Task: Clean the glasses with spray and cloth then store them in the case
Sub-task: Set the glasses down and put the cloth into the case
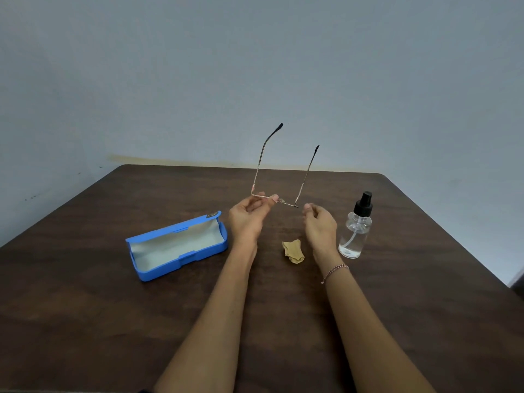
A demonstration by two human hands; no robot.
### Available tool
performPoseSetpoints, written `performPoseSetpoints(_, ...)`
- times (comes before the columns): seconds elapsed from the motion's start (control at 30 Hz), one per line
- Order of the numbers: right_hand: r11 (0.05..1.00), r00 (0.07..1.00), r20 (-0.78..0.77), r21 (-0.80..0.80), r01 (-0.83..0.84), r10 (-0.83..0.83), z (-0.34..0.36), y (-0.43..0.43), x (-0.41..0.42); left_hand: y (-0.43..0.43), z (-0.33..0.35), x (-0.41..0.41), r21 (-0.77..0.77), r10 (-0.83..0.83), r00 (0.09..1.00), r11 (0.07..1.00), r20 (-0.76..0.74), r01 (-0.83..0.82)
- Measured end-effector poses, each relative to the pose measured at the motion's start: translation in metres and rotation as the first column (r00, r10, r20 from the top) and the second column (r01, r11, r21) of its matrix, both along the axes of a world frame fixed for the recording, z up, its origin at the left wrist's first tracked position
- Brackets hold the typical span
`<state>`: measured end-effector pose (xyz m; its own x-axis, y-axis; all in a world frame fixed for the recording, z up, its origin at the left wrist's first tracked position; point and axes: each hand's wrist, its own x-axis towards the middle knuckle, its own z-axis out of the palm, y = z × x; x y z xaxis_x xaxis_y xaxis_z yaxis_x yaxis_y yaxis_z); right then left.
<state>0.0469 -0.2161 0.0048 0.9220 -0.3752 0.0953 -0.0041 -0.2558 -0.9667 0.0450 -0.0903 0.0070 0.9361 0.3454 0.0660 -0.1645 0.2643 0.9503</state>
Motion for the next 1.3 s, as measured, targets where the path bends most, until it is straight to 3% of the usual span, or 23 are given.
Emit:
performPoseSetpoints(0.1, 0.927, 0.996, 0.075, 0.367, -0.077, 0.053, -0.005, 0.002, 0.006, 0.0, 0.002, -0.001, -0.118, -0.084, 0.996, 0.99, -0.02, 0.081)
performPoseSetpoints(0.17, 0.883, 0.99, 0.133, 0.457, -0.104, 0.048, -0.005, -0.001, 0.006, -0.001, 0.003, -0.002, -0.175, -0.133, 0.99, 0.977, -0.039, 0.124)
performPoseSetpoints(0.37, 0.888, 0.99, 0.131, 0.461, -0.01, -0.056, -0.011, -0.005, 0.01, -0.006, 0.001, 0.0, -0.154, -0.153, 0.983, 0.979, -0.104, 0.136)
performPoseSetpoints(0.67, 0.906, 0.989, 0.122, 0.423, 0.021, -0.079, -0.016, -0.003, 0.01, -0.005, 0.001, -0.001, -0.19, -0.029, 0.999, 0.982, -0.037, 0.021)
performPoseSetpoints(0.73, 0.908, 0.989, 0.12, 0.419, 0.023, -0.081, -0.017, -0.003, 0.01, -0.007, -0.001, 0.0, -0.113, 0.049, 0.998, 0.992, -0.04, -0.053)
performPoseSetpoints(0.83, 0.918, 0.99, 0.104, 0.394, 0.044, -0.091, -0.017, -0.004, 0.009, -0.009, -0.006, 0.002, 0.207, 0.18, 0.983, 0.964, -0.038, -0.168)
performPoseSetpoints(0.93, 0.945, 0.991, 0.086, 0.319, 0.074, -0.106, -0.019, -0.006, 0.011, -0.007, -0.013, 0.005, 0.515, 0.241, 0.971, 0.832, 0.001, -0.207)
performPoseSetpoints(1.07, 0.976, 0.988, 0.059, 0.176, 0.127, -0.14, -0.021, -0.005, 0.012, -0.006, -0.016, 0.003, 0.79, 0.29, 0.957, 0.584, 0.012, -0.186)
performPoseSetpoints(1.17, 0.987, 0.989, 0.03, 0.066, 0.146, -0.148, -0.019, -0.007, 0.009, -0.004, -0.014, -0.001, 0.892, 0.321, 0.947, 0.434, -0.022, -0.127)
performPoseSetpoints(1.3, 0.987, 0.989, 0.0, -0.074, 0.145, -0.145, -0.019, -0.008, 0.007, -0.003, -0.015, -0.001, 0.93, 0.345, 0.936, 0.363, -0.077, -0.057)
